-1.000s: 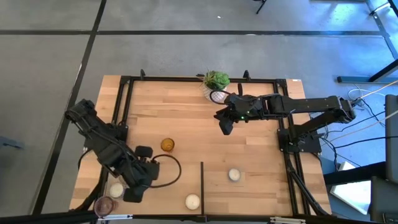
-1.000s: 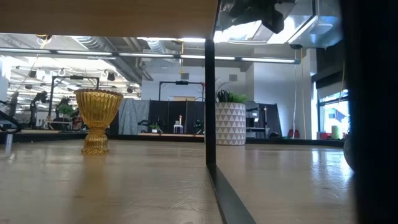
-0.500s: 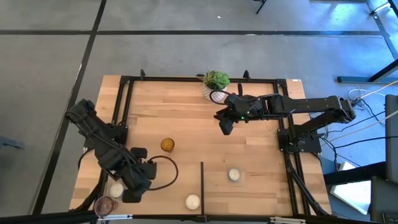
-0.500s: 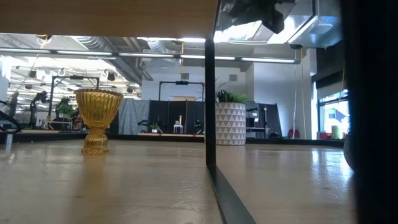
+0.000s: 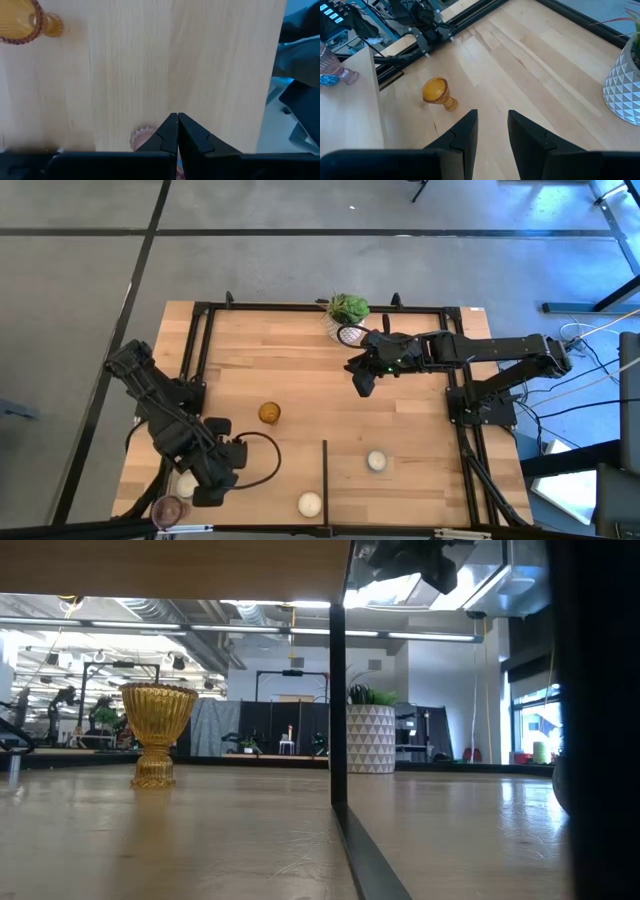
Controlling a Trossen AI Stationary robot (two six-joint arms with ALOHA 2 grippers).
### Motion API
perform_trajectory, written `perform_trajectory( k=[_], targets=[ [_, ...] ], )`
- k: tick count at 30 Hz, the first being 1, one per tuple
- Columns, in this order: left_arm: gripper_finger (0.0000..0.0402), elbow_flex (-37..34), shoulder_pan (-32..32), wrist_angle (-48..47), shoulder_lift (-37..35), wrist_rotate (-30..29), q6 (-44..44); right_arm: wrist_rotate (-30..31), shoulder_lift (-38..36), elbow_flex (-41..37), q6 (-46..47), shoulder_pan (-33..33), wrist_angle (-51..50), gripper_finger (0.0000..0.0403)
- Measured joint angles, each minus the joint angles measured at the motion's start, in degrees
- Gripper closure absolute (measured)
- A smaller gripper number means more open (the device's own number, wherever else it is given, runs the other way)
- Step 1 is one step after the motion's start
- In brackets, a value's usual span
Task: Pick & Place candle stick holders
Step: Put the pink glass on the shelf
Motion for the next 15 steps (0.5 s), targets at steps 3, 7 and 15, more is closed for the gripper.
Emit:
perform_trajectory(
  k=[3,7,15],
  targets=[
    [0.04,0.0,-0.4,-0.2,0.0,0.1,-0.4,0.0,0.0,0.0,0.0,0.0,0.0,0.0293],
    [0.04,0.0,-1.1,-1.1,0.0,0.1,-0.8,0.0,0.0,0.0,0.0,0.0,0.0,0.0293],
    [0.04,0.0,-2.0,-4.7,0.0,0.2,-2.2,-0.6,0.0,0.0,0.0,0.0,0.0,0.0293]
  ],
)
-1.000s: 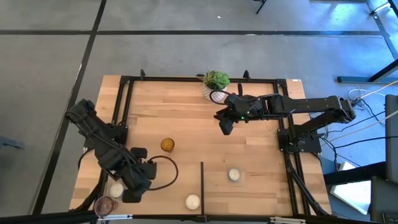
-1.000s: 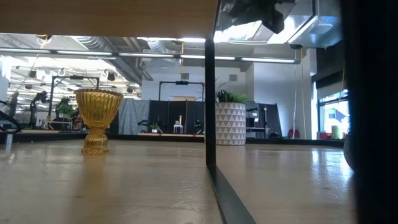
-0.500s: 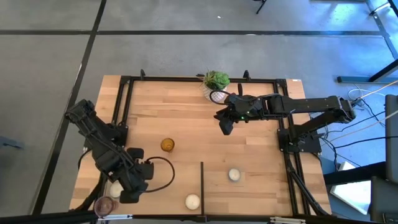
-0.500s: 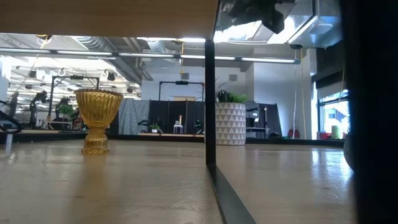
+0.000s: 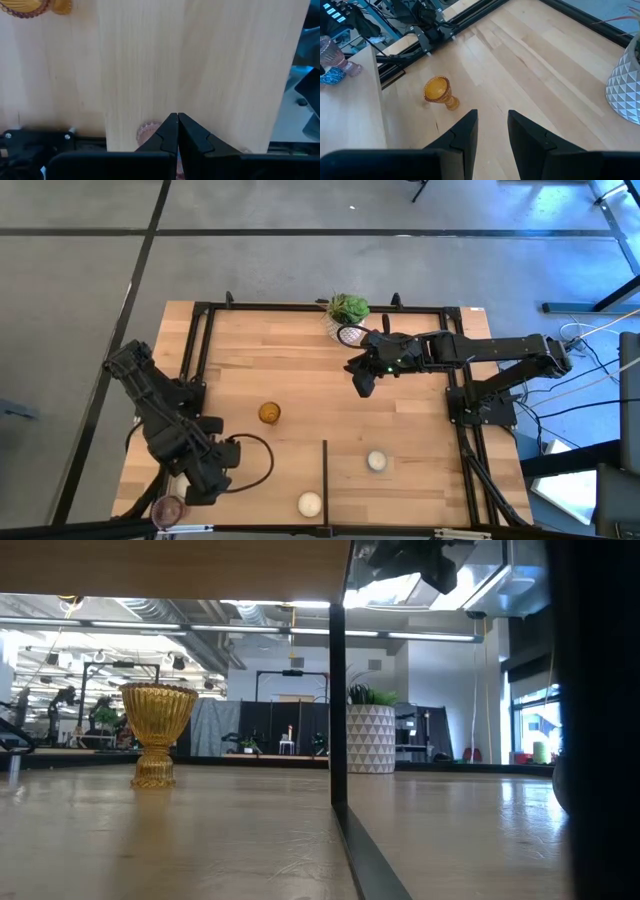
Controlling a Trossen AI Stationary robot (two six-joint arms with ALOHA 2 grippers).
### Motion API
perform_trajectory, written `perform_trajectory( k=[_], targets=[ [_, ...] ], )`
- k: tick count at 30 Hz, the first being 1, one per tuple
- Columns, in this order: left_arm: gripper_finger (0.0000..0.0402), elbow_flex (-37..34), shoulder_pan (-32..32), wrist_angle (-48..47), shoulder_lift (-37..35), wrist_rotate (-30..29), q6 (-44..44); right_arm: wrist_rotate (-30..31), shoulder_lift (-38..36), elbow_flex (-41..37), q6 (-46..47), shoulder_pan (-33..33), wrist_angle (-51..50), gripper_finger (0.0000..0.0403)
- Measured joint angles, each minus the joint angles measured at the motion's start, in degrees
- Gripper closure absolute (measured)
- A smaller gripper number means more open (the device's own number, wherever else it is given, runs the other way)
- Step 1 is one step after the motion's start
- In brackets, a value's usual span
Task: Pick & Place candle stick holders
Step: Put the pink glass on the shelf
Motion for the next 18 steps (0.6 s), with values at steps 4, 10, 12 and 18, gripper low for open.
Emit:
perform_trajectory(
  k=[4,10,12,18],
  targets=[
    [0.04,0.0,-0.4,0.0,0.0,0.4,-0.8,0.0,0.0,0.0,0.0,0.0,0.0,0.0293],
    [0.04,0.0,-1.4,-1.5,0.0,1.1,-2.5,0.0,0.0,0.0,0.0,0.0,0.0,0.0292],
    [0.04,0.0,-1.8,-1.7,0.0,1.1,-3.3,0.0,0.0,0.0,0.0,0.0,0.0,0.0292],
    [0.04,0.0,-2.9,-2.1,0.0,1.3,-5.2,0.0,0.0,0.0,0.0,0.0,0.0,0.0292]
  ],
)
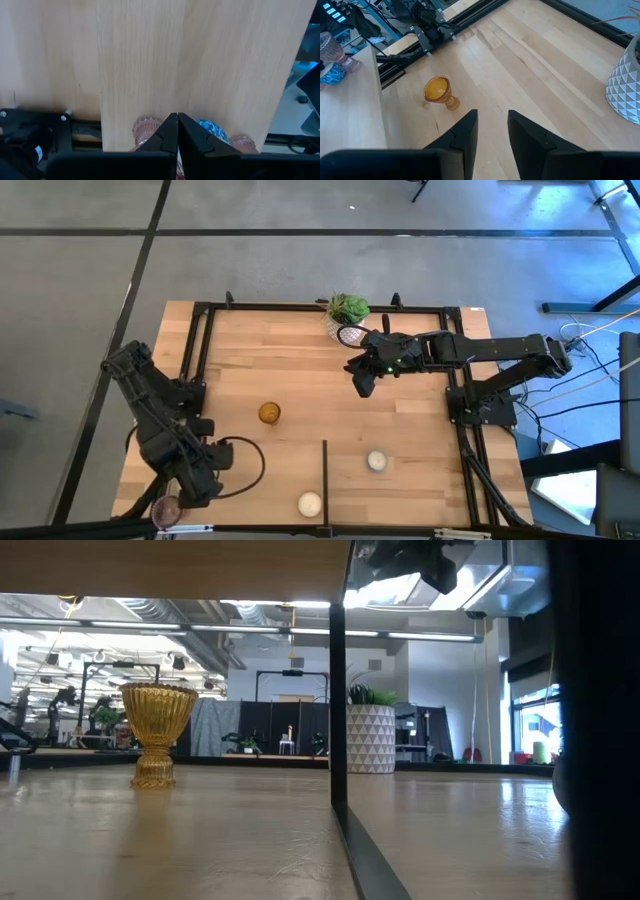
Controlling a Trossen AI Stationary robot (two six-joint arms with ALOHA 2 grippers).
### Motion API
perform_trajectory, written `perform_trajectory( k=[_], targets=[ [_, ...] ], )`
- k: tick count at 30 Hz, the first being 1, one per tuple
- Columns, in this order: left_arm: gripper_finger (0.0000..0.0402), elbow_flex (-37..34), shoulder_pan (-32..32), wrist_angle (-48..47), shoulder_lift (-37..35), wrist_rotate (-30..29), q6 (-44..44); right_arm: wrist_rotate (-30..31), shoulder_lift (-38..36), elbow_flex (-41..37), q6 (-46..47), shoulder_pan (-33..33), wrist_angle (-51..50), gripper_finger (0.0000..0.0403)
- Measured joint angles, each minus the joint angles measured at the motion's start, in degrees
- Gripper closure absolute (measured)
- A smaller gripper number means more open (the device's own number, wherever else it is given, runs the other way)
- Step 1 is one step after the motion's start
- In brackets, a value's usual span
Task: Pick & Place candle stick holders
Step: Put the pink glass on the shelf
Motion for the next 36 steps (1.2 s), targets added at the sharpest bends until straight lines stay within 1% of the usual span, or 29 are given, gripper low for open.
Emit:
perform_trajectory(
  k=[16,26,32,36],
  targets=[
    [0.04,0.0,-2.3,-0.5,0.0,0.1,-4.1,0.0,0.0,0.0,0.0,0.0,0.1,0.0292],
    [0.04,0.0,-2.9,-0.5,0.0,0.4,-5.1,0.0,0.0,0.0,0.0,0.0,0.5,0.0292],
    [0.04,0.0,-3.2,-0.5,-0.2,-0.9,-4.8,0.0,0.0,0.0,0.0,0.0,0.5,0.0292],
    [0.04,0.0,-3.3,-0.4,-0.2,-0.8,-5.2,0.0,0.0,0.0,0.0,0.0,0.5,0.0292]
  ],
)
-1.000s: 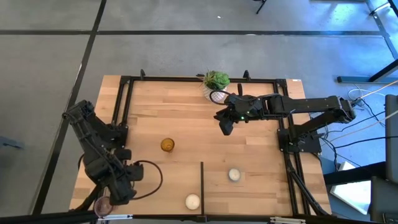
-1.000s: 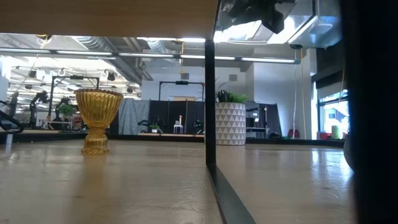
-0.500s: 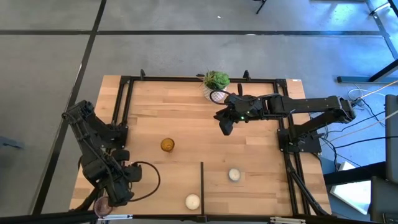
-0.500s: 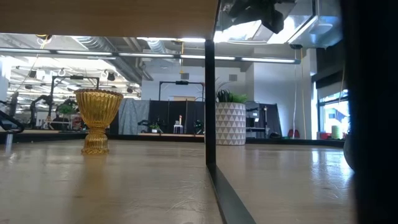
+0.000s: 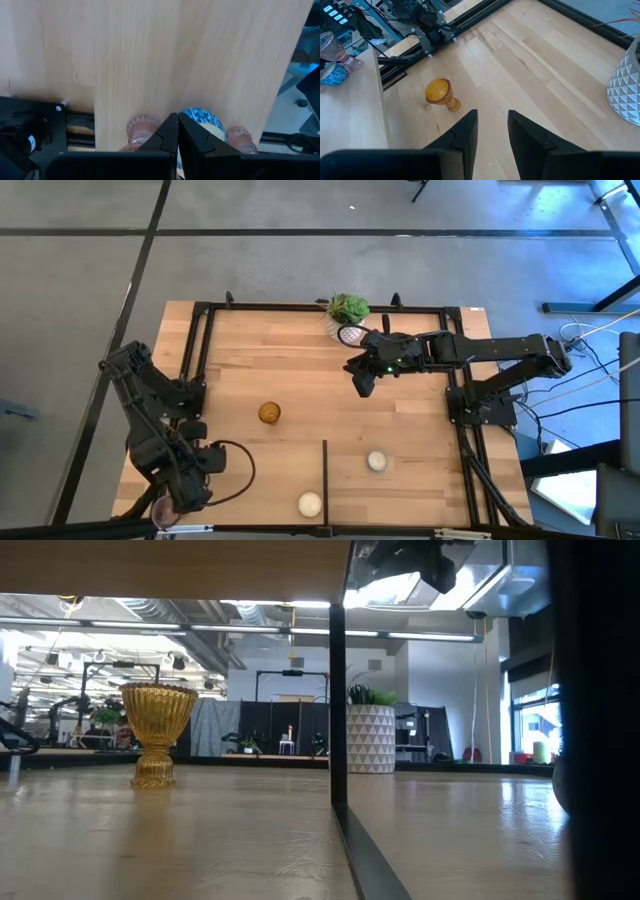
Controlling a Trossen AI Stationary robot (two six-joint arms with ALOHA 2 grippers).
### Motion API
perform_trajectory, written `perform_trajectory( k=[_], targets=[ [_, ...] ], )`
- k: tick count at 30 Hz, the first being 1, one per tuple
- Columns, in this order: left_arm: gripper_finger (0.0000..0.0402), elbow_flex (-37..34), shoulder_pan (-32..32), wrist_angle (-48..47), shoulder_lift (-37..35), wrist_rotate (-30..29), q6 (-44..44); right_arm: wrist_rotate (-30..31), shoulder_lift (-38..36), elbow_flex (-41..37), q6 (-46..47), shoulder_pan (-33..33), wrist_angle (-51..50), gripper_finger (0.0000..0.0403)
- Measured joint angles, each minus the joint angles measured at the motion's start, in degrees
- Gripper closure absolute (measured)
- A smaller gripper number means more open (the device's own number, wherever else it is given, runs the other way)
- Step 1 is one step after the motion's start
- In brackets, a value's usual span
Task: Pick & Place candle stick holders
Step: Put the pink glass on the shelf, then put the yellow glass on the shelf
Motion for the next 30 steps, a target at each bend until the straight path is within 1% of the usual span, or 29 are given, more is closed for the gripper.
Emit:
perform_trajectory(
  k=[4,9,15,25,30],
  targets=[
    [0.04,0.0,0.1,0.4,0.0,-0.7,0.8,0.0,0.0,0.0,0.0,0.0,0.0,0.0292],
    [0.04,0.0,2.2,2.6,0.0,-5.3,4.3,0.0,0.0,0.0,0.0,0.0,0.0,0.0293],
    [0.04,0.1,8.4,5.8,-1.0,-11.0,12.1,0.0,0.0,0.0,0.0,0.0,-0.1,0.0293],
    [0.04,0.1,19.4,11.6,-2.2,-15.0,23.3,-2.1,0.0,0.0,0.6,0.2,-0.1,0.0293],
    [0.04,0.1,23.9,15.7,-2.2,-16.7,27.9,-5.0,0.0,0.0,1.5,0.2,-0.1,0.0293]
  ],
)
